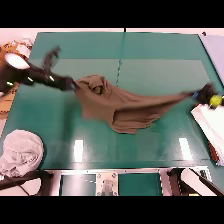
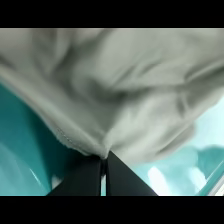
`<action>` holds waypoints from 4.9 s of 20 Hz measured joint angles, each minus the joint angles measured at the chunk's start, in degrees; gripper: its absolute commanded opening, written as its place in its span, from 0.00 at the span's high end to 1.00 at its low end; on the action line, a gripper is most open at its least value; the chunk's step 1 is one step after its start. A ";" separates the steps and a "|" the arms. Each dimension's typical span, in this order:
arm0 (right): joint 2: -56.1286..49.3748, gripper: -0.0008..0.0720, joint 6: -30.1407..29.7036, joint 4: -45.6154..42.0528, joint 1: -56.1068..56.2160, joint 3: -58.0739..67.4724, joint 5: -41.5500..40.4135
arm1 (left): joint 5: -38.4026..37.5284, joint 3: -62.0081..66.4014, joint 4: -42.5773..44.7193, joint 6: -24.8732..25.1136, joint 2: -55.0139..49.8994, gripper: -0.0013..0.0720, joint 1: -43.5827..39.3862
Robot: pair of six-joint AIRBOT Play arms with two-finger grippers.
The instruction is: Fold the shirts.
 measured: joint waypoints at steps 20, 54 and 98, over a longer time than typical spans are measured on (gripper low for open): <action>19.52 0.97 6.29 12.00 -7.65 46.86 -15.52 | 15.02 41.07 13.00 -9.57 29.29 0.94 0.00; -30.14 0.97 -8.17 0.61 3.54 8.35 -14.53 | 16.76 6.27 14.49 -8.68 -20.11 0.95 -5.90; 0.70 0.49 12.13 -10.91 -10.91 -39.30 -6.58 | 27.19 -49.35 -10.08 -12.94 12.55 0.95 -16.65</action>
